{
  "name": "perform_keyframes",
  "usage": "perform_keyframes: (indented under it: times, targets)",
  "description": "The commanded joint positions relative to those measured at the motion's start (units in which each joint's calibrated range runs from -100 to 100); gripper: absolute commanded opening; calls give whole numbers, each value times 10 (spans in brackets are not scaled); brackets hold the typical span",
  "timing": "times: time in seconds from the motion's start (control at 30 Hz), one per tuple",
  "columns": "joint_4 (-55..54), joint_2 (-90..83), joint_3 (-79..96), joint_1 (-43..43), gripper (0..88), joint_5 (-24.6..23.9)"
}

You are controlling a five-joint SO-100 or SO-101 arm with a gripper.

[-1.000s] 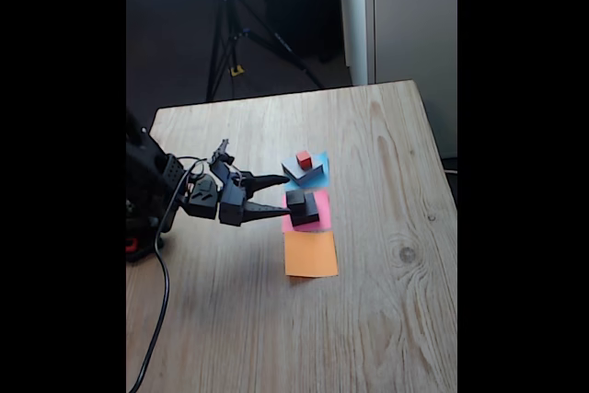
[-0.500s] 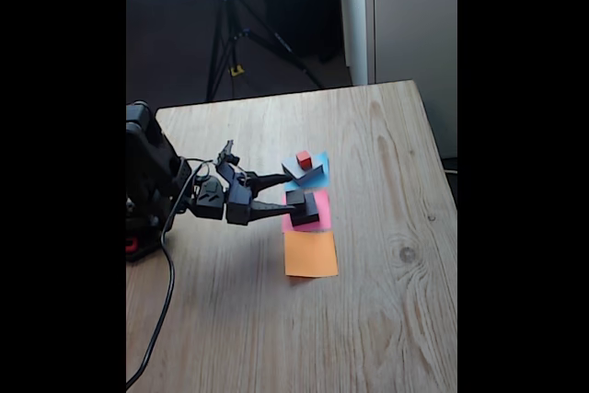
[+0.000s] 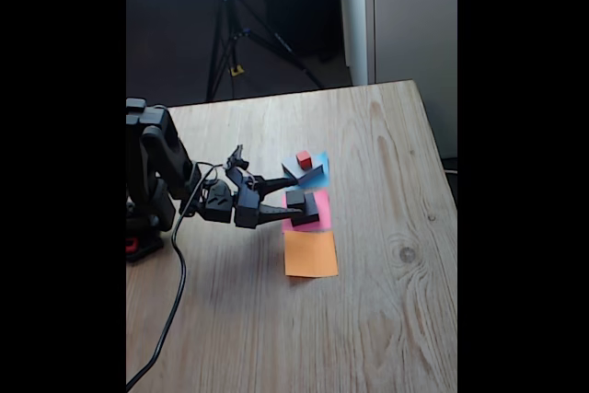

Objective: Tower of hanoi

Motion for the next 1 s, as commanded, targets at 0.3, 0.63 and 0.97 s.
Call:
perform_keyframes:
  times: [0.3, 0.63, 0.97]
  targets:
    - [-17, 41, -45, -11, 304, 7]
    - [-13, 47, -39, -18, 270, 7]
    - [-12, 34, -25, -22, 213, 7]
